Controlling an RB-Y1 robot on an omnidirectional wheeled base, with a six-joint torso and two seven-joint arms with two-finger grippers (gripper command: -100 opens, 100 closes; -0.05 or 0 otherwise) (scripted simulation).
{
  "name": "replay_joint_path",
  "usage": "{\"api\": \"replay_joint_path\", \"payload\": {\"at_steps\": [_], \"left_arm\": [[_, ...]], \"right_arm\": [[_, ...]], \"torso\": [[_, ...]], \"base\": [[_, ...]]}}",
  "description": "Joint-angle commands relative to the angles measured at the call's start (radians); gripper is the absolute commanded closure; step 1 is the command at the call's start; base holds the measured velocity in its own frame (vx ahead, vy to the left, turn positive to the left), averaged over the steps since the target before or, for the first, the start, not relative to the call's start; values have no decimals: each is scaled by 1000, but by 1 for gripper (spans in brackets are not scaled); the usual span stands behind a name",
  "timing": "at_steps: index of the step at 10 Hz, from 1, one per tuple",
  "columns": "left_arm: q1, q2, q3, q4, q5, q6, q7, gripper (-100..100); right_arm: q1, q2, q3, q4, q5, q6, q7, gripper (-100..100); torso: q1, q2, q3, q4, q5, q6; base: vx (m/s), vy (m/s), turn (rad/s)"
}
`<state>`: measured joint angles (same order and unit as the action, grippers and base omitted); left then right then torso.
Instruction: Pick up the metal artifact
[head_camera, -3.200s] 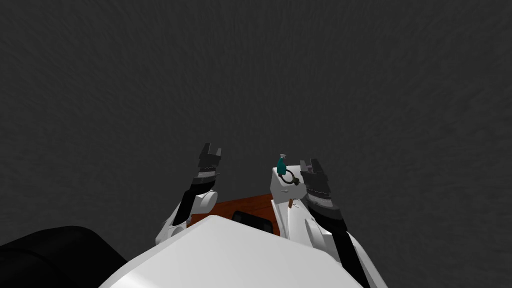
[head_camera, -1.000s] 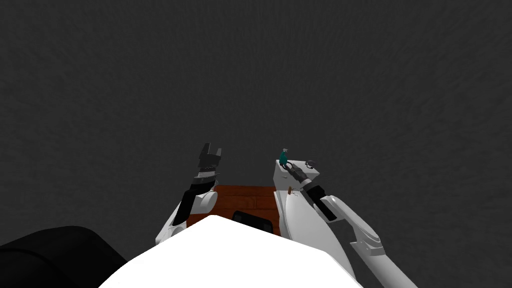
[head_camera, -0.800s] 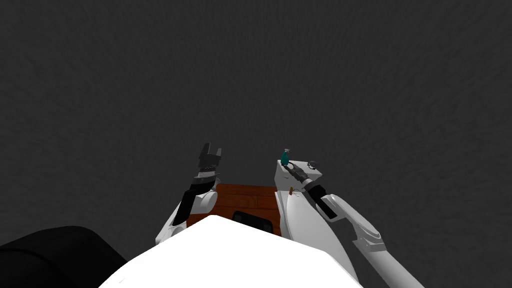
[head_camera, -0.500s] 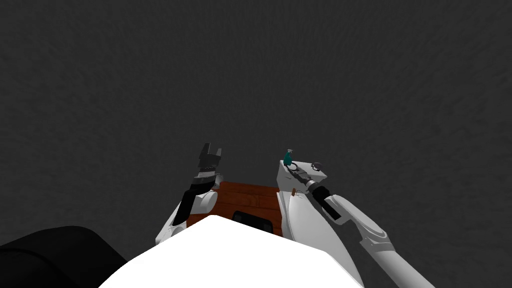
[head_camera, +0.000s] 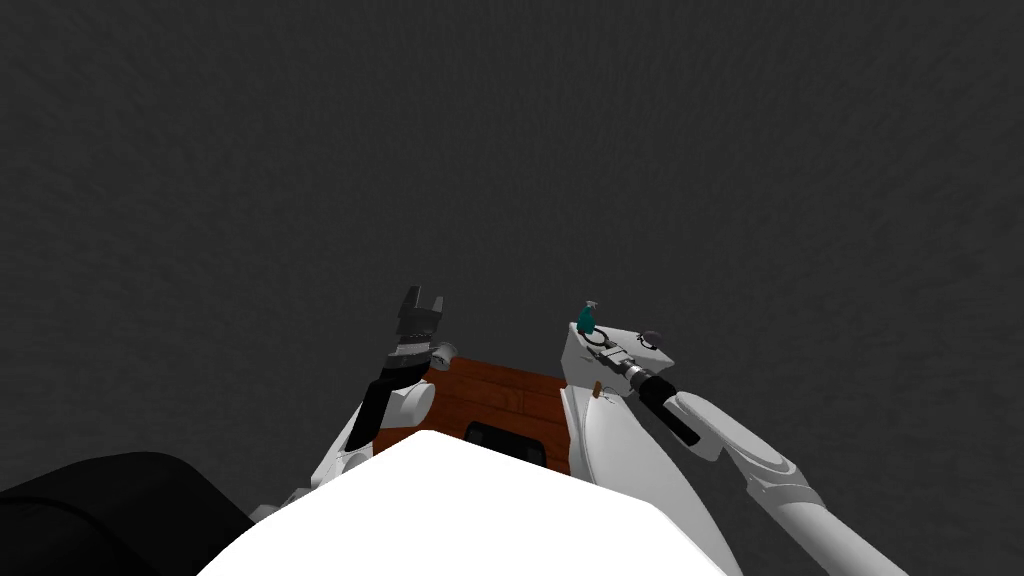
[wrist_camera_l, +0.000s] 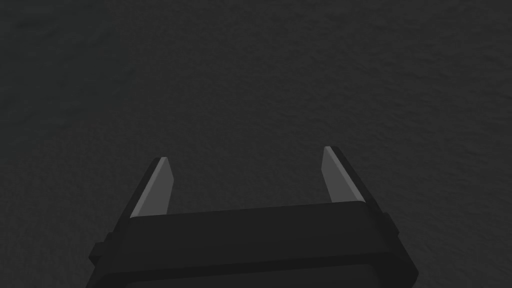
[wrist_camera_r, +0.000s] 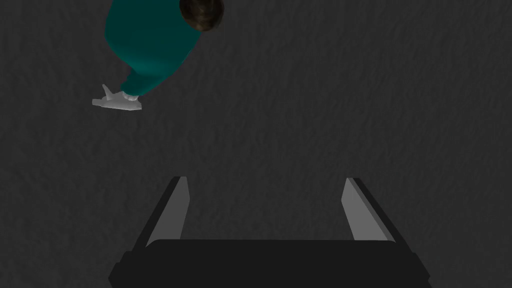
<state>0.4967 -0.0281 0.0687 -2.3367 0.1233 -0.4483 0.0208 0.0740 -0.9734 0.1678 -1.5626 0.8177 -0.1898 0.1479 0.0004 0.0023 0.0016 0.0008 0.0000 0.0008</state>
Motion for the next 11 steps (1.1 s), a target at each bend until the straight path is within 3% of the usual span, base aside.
{"api": "replay_joint_path", "payload": {"at_steps": [1,2,3,4,5,6,8,11], "left_arm": [[0,0,0,0,0,0,0,0],[0,0,0,0,0,0,0,0],[0,0,0,0,0,0,0,0],[0,0,0,0,0,0,0,0],[0,0,0,0,0,0,0,0],[0,0,0,0,0,0,0,0],[0,0,0,0,0,0,0,0],[0,0,0,0,0,0,0,0]], "right_arm": [[-5,-8,2,30,5,-3,4,-100],[-10,-51,15,63,42,-8,21,-100],[-10,-51,15,92,42,-8,21,-100],[-14,-92,27,126,77,-16,38,-100],[-14,-92,27,156,77,-16,38,-100],[-17,-132,40,198,111,-24,56,-100],[-17,-132,40,219,111,-24,56,-100],[-17,-203,65,308,175,-46,90,-100]], "torso": [[0,0,0,0,0,0],[-1,-1,-1,0,0,0],[-1,-1,-1,0,0,-1],[-1,-1,-1,0,0,0],[0,-1,0,0,0,-1],[0,-1,0,0,0,0],[0,-1,0,0,0,0],[-1,-2,-1,0,0,0]], "base": [[-17,3,-20],[-30,16,174],[-32,16,135],[-40,33,283],[-33,23,125],[-39,45,222],[-19,21,52],[-16,25,193]]}}
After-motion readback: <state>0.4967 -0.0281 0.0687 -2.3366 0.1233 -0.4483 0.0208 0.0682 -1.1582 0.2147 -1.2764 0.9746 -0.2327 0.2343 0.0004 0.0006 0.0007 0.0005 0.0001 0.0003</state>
